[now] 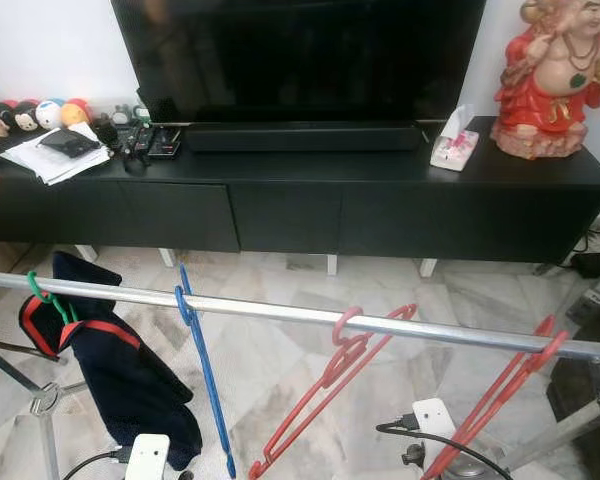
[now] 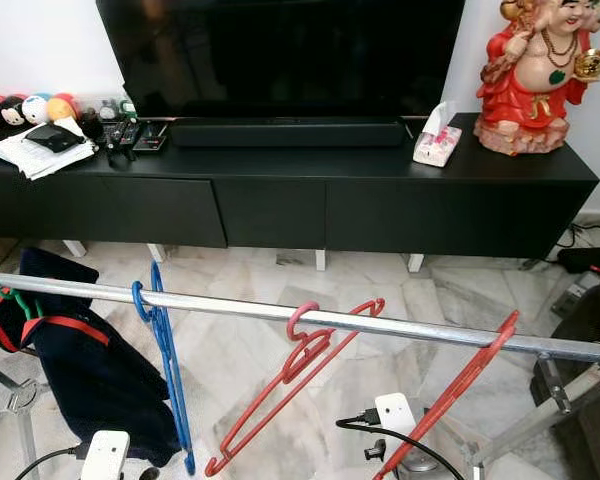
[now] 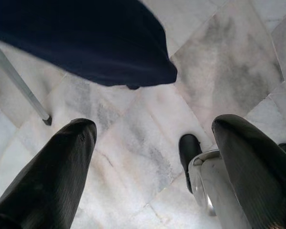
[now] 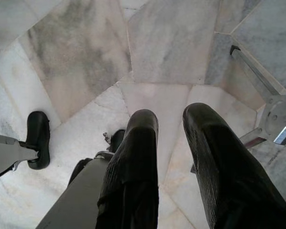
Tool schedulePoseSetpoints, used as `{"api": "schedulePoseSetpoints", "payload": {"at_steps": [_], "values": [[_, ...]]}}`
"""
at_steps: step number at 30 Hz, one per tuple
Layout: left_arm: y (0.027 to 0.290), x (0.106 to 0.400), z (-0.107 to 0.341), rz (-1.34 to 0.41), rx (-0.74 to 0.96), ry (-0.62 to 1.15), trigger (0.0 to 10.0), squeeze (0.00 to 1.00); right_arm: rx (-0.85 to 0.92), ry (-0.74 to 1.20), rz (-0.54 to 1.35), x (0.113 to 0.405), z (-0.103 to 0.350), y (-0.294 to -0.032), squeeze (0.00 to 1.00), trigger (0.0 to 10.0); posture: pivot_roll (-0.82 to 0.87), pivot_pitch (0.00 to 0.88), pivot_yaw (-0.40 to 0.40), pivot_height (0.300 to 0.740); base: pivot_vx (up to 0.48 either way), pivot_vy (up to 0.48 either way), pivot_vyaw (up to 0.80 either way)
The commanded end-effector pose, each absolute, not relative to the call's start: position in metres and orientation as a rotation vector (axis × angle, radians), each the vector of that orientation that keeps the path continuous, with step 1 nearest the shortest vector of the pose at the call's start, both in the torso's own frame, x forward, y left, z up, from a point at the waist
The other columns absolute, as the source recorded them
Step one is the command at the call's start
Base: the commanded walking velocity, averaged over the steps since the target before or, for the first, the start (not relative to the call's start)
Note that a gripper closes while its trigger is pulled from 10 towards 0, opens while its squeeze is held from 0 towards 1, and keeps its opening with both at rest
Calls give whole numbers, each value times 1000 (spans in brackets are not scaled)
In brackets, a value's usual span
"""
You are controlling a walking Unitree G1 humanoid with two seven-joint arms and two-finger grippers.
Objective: Hang hanger
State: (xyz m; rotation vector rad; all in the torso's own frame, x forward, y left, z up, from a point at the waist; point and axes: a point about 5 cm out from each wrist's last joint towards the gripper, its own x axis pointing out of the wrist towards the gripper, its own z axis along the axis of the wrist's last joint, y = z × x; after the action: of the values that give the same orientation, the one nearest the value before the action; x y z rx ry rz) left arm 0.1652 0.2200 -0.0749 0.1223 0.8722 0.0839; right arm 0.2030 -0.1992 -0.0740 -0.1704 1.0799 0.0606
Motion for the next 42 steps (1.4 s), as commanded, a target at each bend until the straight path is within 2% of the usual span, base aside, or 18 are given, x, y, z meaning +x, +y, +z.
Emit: {"api": "schedulePoseSetpoints", "payload": {"at_steps": [1,22,25,29,42], "values": [[223,161,-77,90,140,889,10000,0,-151,1075,58,203,-74,-196,0,10000,-74,0,58,740,0,0,0],[223,163,-78,100,134,882,10000,0,-149,1074,56,203,-75,-196,0,10000,-75,0,57,740,0,0,0],[217,149,-91,145,63,955,10000,0,-147,1071,63,204,-74,-197,0,10000,-74,0,47,740,0,0,0],[213,146,-94,149,45,989,10000,0,-150,1071,69,205,-73,-197,0,10000,-74,0,44,740,0,0,0],[205,141,-98,152,35,1016,10000,0,-150,1072,72,205,-73,-197,0,10000,-74,0,41,740,-248,0,0]]}}
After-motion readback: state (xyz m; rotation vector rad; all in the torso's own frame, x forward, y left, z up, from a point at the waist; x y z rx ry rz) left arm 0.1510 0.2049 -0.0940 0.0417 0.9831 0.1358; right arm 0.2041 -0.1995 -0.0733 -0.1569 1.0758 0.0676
